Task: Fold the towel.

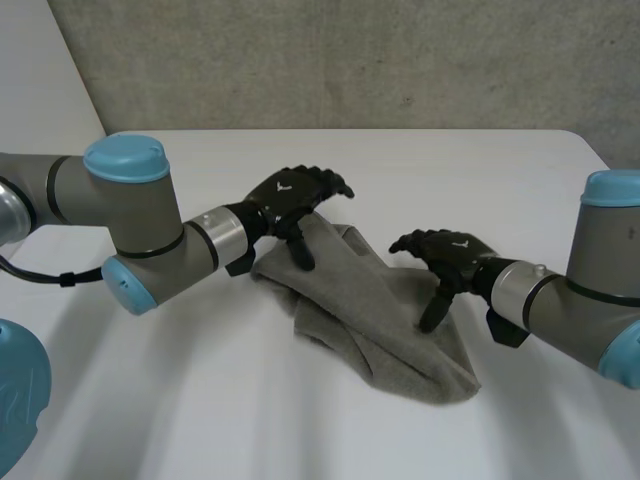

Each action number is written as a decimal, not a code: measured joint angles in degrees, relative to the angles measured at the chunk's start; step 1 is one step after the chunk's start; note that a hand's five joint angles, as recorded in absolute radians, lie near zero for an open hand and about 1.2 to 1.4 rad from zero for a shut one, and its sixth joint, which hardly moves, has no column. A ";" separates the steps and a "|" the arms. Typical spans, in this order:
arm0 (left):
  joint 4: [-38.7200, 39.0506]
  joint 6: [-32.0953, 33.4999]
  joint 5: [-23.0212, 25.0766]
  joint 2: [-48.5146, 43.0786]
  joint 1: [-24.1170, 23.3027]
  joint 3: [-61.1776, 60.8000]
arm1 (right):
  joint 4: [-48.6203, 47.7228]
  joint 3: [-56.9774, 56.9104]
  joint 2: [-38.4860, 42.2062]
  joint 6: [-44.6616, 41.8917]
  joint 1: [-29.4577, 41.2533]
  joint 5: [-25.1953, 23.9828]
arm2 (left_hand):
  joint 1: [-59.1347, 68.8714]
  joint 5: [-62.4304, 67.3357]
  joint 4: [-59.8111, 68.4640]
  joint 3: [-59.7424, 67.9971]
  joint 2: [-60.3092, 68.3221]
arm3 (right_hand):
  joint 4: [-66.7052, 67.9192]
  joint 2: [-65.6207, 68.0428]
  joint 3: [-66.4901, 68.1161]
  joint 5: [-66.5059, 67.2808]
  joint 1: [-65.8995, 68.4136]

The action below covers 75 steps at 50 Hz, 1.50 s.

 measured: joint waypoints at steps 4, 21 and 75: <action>-1.70 3.89 0.24 0.71 -0.01 -2.28 | 0.31 0.20 0.50 1.48 1.69 0.01 | 0.00 0.00 0.00 0.00 0.00 | 0.00 0.00 0.00 0.01 0.00; -5.04 18.23 -5.02 8.30 0.57 -16.53 | 2.12 1.92 0.75 2.67 7.73 -0.72 | 0.00 0.00 0.00 0.00 0.00 | 0.00 23.41 0.00 23.37 22.72; -6.31 25.52 -5.76 11.59 -6.38 -18.60 | 10.05 15.65 -16.44 -24.01 3.22 -1.74 | 0.00 0.00 0.00 0.00 0.00 | 0.00 0.54 0.00 0.02 -0.87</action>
